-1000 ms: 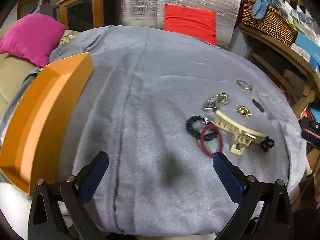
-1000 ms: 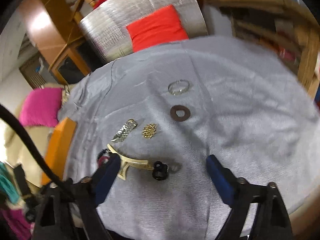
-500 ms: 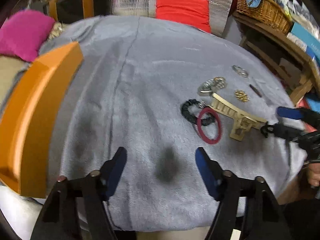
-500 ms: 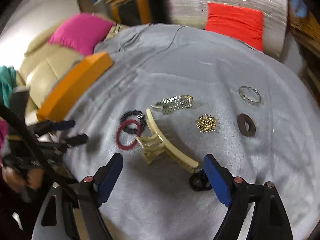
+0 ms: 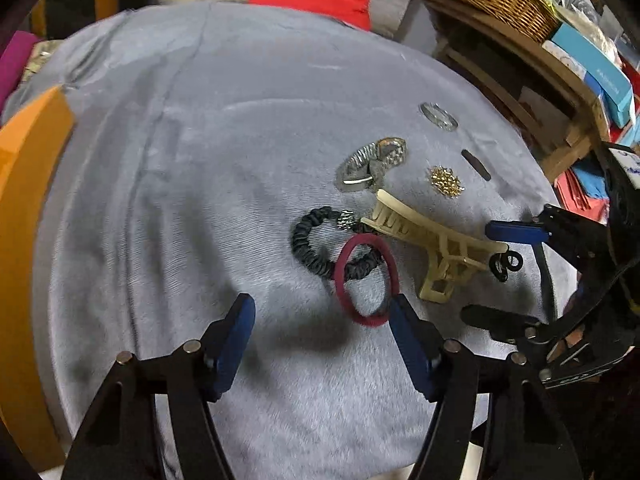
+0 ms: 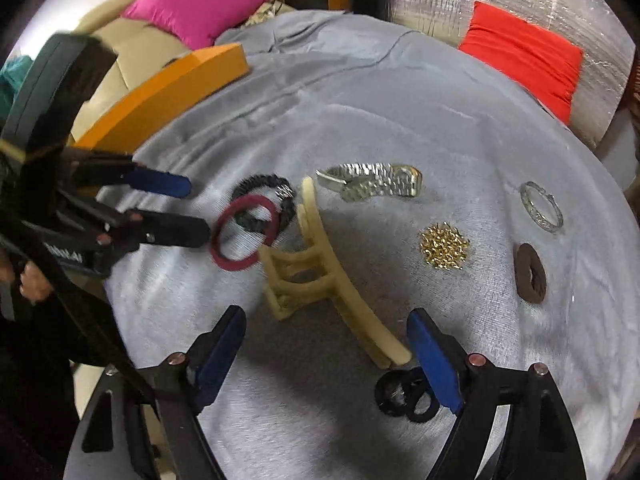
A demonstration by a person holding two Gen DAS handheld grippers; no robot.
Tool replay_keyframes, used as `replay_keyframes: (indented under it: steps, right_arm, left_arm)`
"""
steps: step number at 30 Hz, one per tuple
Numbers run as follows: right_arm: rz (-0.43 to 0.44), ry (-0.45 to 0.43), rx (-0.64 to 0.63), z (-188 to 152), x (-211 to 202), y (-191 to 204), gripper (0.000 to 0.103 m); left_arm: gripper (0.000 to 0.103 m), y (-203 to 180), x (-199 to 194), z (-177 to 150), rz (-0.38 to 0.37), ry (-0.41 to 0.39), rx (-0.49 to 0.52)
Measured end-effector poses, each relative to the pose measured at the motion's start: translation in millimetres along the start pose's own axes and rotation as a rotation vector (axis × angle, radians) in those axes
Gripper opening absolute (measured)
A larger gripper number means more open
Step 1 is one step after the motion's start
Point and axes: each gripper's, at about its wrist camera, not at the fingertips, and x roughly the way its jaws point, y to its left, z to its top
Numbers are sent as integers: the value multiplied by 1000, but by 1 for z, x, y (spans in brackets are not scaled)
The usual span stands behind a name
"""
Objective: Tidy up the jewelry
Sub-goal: 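Close the left tool on the maroon hair tie while the right tool grasps the cream claw clip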
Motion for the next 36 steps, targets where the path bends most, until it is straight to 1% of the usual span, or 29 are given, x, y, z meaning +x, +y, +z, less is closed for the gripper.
replay_keyframes:
  steps: [2, 3, 4, 5, 7, 8, 9, 10, 11, 13, 15, 18, 21, 25, 29, 32, 35, 36]
  right_arm:
    - [36, 17, 16, 0, 7, -5, 84]
    - [64, 21, 31, 0, 10, -8, 77]
    - [86, 23, 41, 0, 12, -10, 66]
    - [97, 23, 41, 0, 13, -11, 60]
    - [102, 13, 42, 0, 12, -14, 40]
    - [111, 10, 57, -2, 10, -16, 35]
    - [125, 7, 80, -3, 9, -20, 30]
    - [136, 4, 104, -3, 9, -24, 27]
    - [141, 0, 116, -3, 9, -24, 26]
    - [144, -9, 133, -3, 8, -25, 22]
    - [161, -16, 159, -1, 7, -25, 20]
    - [162, -47, 198, 0, -2, -26, 18]
    - [173, -70, 239, 1, -9, -27, 17]
    - [189, -42, 242, -2, -7, -22, 17]
    - [209, 4, 215, 0, 0, -10, 17]
    - [216, 30, 213, 2, 7, -5, 18]
    - [201, 48, 215, 5, 13, -1, 25]
    - [198, 40, 224, 6, 13, -1, 31]
  left_arm:
    - [69, 3, 8, 6, 4, 14, 15]
    - [67, 4, 10, 8, 0, 16, 18]
    - [54, 5, 12, 10, -10, 20, 20]
    - [43, 6, 15, 12, -21, 33, 22]
    - [37, 4, 15, 12, -20, 27, 35]
    - [30, 3, 15, 12, -12, 22, 49]
    - [25, 3, 16, 12, -7, 21, 57]
    - [18, 3, 16, 12, -6, 19, 60]
    - [13, 5, 15, 13, -14, 15, 50]
    - [10, 9, 14, 13, -27, 7, 28]
    - [8, 14, 11, 12, -23, -3, 10]
    - [8, 25, 3, 11, 20, -27, -13]
    - [7, 37, -7, 9, 9, -50, -53]
    - [7, 44, -22, 1, 7, -76, -44]
    - [7, 45, -23, -4, 9, -64, -42]
    - [7, 39, -18, -2, 15, -58, -32]
    - [7, 37, -10, 0, 21, -39, -39]
    - [7, 38, -7, 1, 11, -25, -48]
